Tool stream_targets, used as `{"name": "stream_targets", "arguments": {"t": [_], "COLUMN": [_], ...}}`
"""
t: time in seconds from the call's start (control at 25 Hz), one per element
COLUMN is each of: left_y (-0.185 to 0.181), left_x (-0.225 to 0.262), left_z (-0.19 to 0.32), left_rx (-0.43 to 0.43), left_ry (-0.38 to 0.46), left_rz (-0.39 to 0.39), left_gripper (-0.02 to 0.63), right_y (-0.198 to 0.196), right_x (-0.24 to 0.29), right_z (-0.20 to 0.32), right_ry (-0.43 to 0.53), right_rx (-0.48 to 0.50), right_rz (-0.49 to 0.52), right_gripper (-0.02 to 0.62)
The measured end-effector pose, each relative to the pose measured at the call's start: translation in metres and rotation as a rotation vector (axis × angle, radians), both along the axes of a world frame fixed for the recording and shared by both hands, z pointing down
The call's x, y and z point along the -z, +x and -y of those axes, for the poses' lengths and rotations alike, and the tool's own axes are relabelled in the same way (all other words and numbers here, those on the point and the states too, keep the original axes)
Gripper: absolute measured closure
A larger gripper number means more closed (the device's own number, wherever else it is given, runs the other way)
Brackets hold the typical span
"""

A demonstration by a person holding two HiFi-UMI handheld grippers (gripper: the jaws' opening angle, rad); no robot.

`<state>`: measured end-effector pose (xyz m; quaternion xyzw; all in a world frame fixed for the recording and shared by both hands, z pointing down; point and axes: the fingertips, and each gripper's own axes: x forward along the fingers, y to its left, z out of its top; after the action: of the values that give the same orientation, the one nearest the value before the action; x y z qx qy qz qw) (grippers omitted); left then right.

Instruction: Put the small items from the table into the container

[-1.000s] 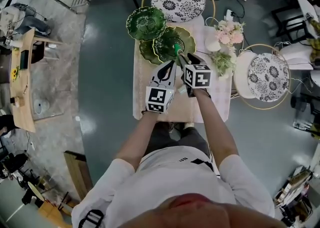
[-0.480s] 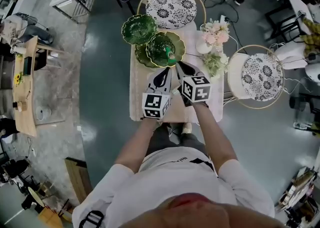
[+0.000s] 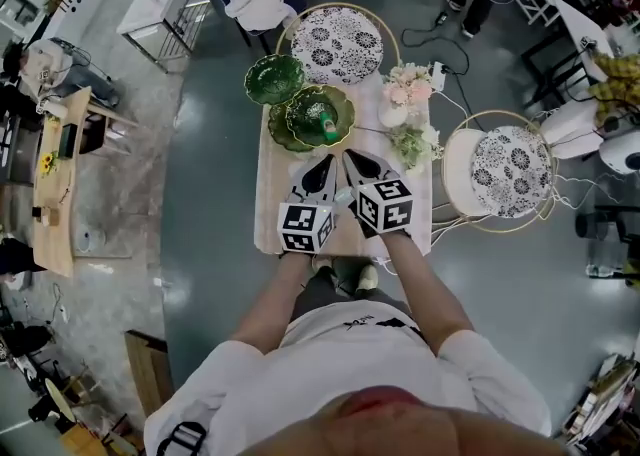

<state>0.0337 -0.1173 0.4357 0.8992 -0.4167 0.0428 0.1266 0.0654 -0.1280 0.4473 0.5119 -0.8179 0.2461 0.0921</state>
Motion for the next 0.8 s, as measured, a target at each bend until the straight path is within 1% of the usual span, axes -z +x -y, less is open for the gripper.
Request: {"name": "stream_targets", "arguments": {"t": [0.2,0.4,0.64,0.8], "left_y": [-0.005,0.010,0.003,0.000], "left_x": [0.019,0.036,0.045,0.043], "left_z": [-0.017,-0.052,-0.079,-0.097], "left_rx": [0.027,0.054,0.105,0.124], "left_ry": [-0.007,0.007,0.030,0.034], "left_rz": [0.016,-0.001,0.003,0.004], "left_gripper": [0.600,0.600,0.600,0.600], "right_y": [-0.007,0.009,0.005,0.004], "right_x": [0.023,0.043,0.048,0.044], "right_z": [-0.017,-0.049,-0.074,-0.091], "right_ry": [0.030,0.067,0.068,0.067], "right_rx": [0.035,0.062,0.103,0.121], "right_rz": [0.007,0.014,0.025,0.033], "right_gripper": [0.580,0.580,0.580,0.580]}}
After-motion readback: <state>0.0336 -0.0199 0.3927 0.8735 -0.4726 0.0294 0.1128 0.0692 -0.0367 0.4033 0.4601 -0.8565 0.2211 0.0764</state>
